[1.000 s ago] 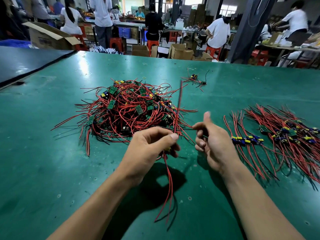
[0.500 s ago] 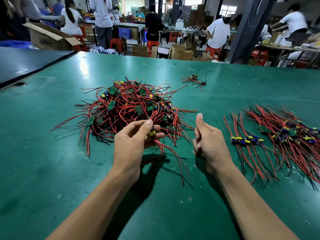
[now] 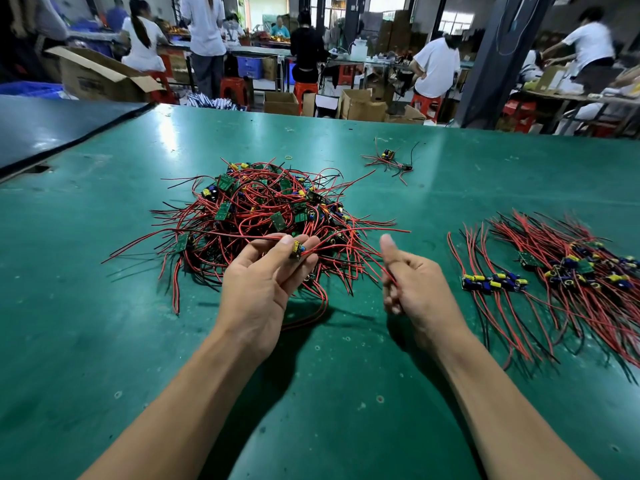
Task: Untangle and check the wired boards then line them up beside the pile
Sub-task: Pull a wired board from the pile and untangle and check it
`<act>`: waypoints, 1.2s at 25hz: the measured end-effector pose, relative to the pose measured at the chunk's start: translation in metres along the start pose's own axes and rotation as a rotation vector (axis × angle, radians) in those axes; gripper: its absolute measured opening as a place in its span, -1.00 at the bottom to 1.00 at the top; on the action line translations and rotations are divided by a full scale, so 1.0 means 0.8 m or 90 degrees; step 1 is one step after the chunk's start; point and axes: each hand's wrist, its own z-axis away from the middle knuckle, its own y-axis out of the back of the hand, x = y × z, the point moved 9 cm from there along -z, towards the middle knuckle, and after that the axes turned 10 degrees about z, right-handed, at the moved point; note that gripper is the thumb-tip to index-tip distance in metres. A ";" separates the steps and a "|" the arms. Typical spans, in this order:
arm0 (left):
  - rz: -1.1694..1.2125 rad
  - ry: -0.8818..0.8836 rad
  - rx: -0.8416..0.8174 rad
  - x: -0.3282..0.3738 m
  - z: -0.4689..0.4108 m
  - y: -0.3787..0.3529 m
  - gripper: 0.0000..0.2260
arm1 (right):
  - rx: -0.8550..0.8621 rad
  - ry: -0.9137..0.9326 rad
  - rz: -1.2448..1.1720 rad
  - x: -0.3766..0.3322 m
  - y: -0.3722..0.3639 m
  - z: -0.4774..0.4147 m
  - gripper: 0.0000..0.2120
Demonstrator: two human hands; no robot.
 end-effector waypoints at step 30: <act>-0.092 0.200 -0.173 -0.062 0.019 -0.019 -0.87 | -0.172 -0.056 -0.230 -0.020 -0.028 0.012 -0.72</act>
